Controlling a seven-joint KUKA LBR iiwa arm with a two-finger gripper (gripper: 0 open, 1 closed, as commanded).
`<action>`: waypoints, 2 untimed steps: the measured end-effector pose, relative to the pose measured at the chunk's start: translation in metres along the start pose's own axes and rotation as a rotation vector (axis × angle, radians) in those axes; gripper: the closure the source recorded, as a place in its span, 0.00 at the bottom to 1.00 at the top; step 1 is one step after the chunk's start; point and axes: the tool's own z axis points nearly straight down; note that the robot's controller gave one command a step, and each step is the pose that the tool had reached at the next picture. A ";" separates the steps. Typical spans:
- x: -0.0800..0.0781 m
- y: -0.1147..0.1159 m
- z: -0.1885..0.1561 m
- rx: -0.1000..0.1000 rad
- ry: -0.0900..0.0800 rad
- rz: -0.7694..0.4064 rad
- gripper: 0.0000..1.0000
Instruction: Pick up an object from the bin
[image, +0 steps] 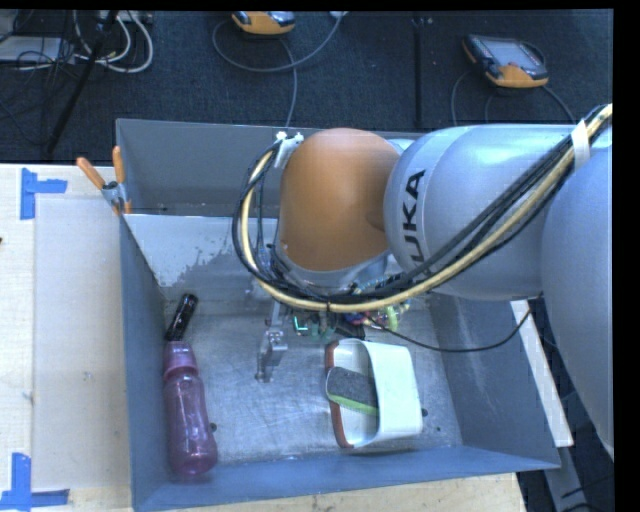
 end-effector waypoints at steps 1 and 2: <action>-0.002 -0.001 -0.004 -0.001 -0.007 0.003 0.00; 0.007 -0.038 -0.010 -0.002 -0.006 -0.015 0.00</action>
Offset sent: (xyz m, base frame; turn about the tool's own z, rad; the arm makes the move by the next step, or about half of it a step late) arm -0.0102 -0.0713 0.0150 -0.0159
